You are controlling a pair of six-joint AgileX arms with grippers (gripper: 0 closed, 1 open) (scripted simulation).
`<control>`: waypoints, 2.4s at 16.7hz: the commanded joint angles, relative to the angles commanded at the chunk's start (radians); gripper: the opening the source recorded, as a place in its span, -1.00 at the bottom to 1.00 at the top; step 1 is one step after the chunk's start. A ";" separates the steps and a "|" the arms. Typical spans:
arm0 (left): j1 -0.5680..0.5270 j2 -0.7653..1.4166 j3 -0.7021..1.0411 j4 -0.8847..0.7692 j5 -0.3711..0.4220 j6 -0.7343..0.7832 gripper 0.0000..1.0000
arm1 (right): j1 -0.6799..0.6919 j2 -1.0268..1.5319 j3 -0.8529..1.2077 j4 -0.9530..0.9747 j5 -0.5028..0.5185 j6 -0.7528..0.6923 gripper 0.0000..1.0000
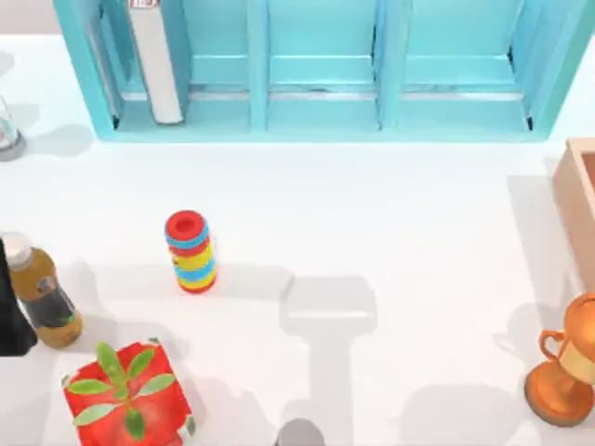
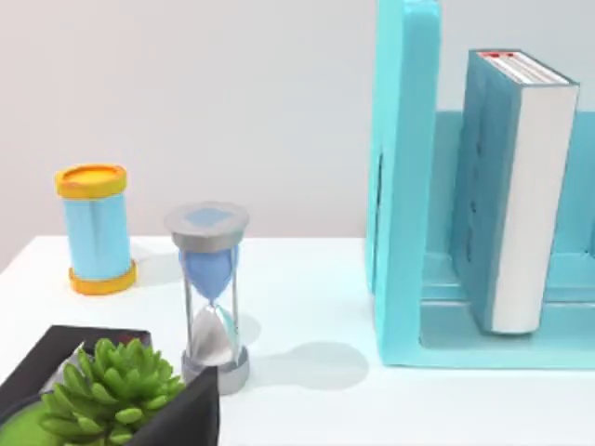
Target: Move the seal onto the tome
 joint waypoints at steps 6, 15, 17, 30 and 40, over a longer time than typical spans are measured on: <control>-0.030 0.104 0.065 0.094 -0.022 -0.002 1.00 | 0.000 0.000 0.000 0.000 0.000 0.000 1.00; -0.147 0.921 0.348 0.592 -0.120 -0.003 1.00 | 0.000 0.000 0.000 0.000 0.000 0.000 1.00; -0.181 1.168 0.415 0.710 -0.141 -0.003 1.00 | 0.000 0.000 0.000 0.000 0.000 0.000 1.00; -0.325 2.109 0.742 1.269 -0.251 -0.006 1.00 | 0.000 0.000 0.000 0.000 0.000 0.000 1.00; -0.365 2.110 0.833 1.186 -0.289 -0.009 1.00 | 0.000 0.000 0.000 0.000 0.000 0.000 1.00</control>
